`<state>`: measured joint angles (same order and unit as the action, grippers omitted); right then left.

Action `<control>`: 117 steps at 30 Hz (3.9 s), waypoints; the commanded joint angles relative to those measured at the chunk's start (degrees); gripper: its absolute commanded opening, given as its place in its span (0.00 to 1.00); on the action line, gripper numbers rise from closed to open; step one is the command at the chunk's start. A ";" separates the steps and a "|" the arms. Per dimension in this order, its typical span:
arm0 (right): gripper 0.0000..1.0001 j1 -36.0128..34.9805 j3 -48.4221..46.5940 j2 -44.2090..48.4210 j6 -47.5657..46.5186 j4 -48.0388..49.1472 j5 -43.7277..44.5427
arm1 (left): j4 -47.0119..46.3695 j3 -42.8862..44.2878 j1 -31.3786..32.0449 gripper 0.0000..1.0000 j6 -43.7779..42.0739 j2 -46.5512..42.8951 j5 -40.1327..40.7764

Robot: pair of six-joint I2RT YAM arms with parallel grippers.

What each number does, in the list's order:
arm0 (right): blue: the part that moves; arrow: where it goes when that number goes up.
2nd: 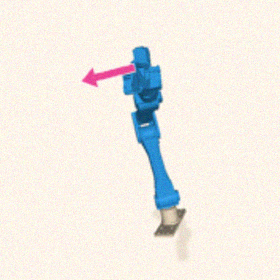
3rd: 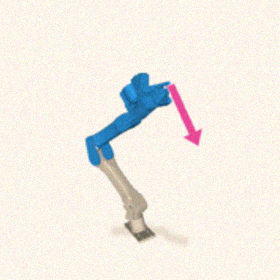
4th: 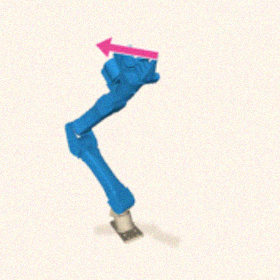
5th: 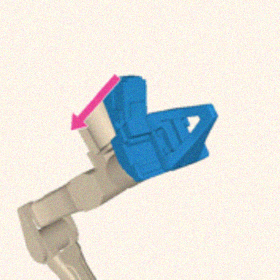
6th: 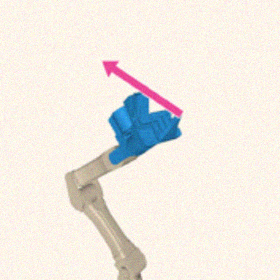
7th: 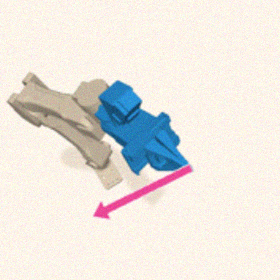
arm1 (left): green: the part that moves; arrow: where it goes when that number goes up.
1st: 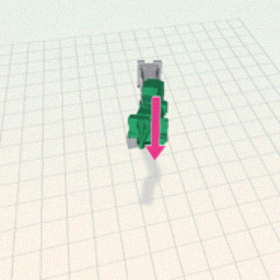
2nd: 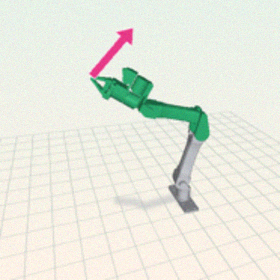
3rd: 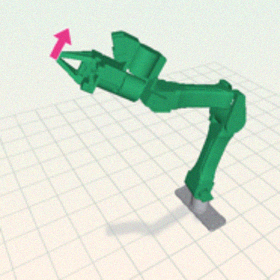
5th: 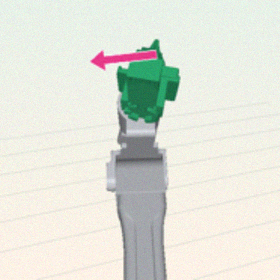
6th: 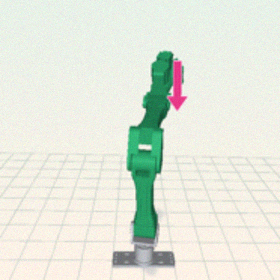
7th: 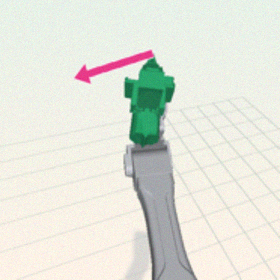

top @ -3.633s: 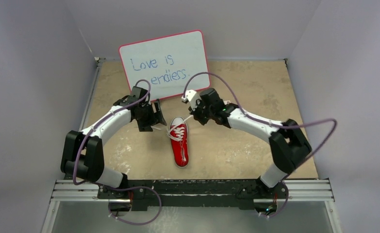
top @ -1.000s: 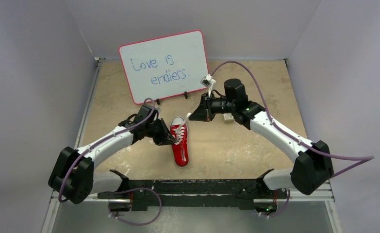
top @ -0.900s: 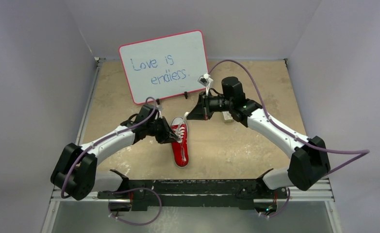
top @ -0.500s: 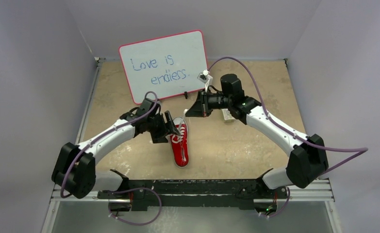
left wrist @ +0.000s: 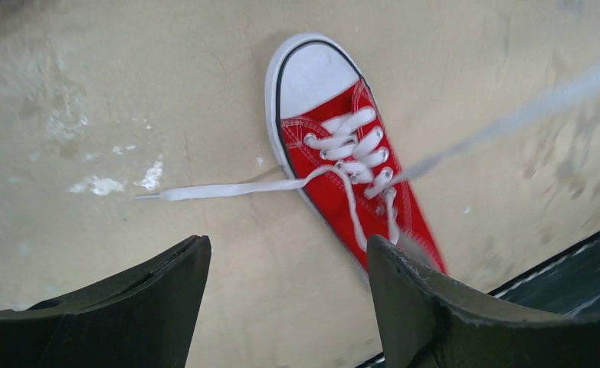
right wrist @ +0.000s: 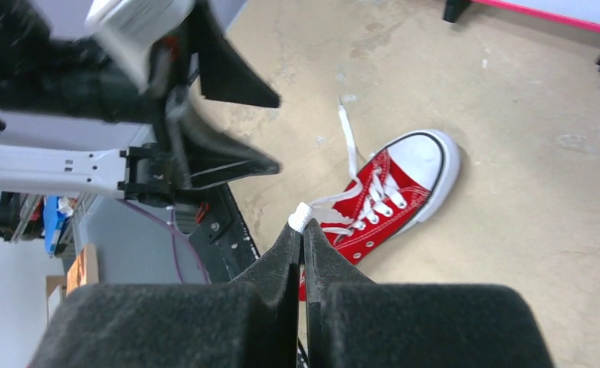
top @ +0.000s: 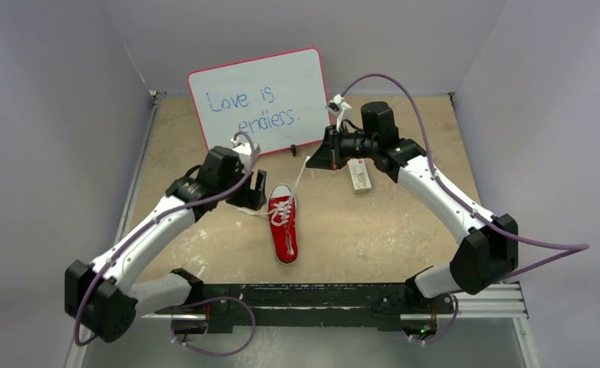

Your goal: Tie the shoes

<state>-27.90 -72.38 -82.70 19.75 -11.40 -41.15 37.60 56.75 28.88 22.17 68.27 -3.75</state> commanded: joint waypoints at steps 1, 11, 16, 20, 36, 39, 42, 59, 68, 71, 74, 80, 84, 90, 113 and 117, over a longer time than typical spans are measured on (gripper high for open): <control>0.00 1.26 -1.96 0.24 -1.34 -0.62 -1.49 | -12.31 -10.41 1.00 0.73 -33.07 -13.90 -5.83; 0.00 1.36 -0.16 0.96 2.75 3.09 -3.87 | -24.72 -25.50 1.08 0.48 -56.56 -13.35 -32.35; 0.00 1.33 0.75 1.65 2.84 2.87 -3.60 | -34.87 -29.01 1.17 0.50 -55.31 -12.05 -31.74; 0.00 1.28 0.86 1.54 3.09 2.83 -3.62 | -31.90 -25.88 1.28 0.48 -59.57 -4.92 -34.97; 0.00 1.22 0.66 -1.41 4.98 7.70 -5.34 | -50.67 -29.09 1.79 0.43 -46.10 -3.40 -31.94; 0.00 1.21 0.77 -2.58 7.02 10.36 -7.29 | -51.61 -29.25 1.84 0.46 -45.30 -3.08 -31.40; 0.00 1.19 1.03 -3.80 9.35 13.87 -9.06 | -53.54 -29.36 1.88 0.48 -44.07 -2.10 -30.92; 0.00 -0.18 2.37 -5.85 12.77 17.38 -13.47 | -58.82 -26.92 1.91 0.50 -37.69 5.66 -30.36; 0.00 -0.31 3.79 -5.02 13.41 18.02 -13.62 | -67.21 -27.29 1.88 0.44 -31.32 8.63 -30.02; 0.00 -0.36 4.13 -4.86 13.23 17.78 -13.40 | -62.18 -25.01 1.87 0.29 -33.09 9.58 -30.41; 0.00 -0.68 4.05 -4.64 12.13 16.19 -12.81 | -56.79 -23.37 1.87 0.14 -34.28 8.92 -29.67; 0.00 -1.61 8.03 -3.58 11.98 20.24 -11.26 | -45.53 -18.27 1.79 0.00 -29.13 8.07 -28.44; 0.00 -5.09 14.03 -1.89 8.00 30.10 -7.51 | -39.48 -15.22 1.79 0.00 -22.71 8.72 -28.21; 0.00 -10.06 24.68 -2.53 4.41 53.46 -0.63 | -28.72 -11.44 1.43 0.00 -14.65 9.66 -29.01; 0.00 -15.30 33.67 -19.63 -0.78 84.52 -3.29 | -20.52 -8.26 -5.83 0.00 2.63 13.25 -32.96; 0.00 -15.81 33.94 -19.64 -7.70 81.81 -0.96 | -18.24 -7.70 -6.80 0.00 2.47 13.63 -33.71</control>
<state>-43.03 -36.95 -103.02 19.90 67.18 -42.94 18.20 46.94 23.16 23.53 81.60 -35.05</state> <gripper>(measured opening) 0.007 0.009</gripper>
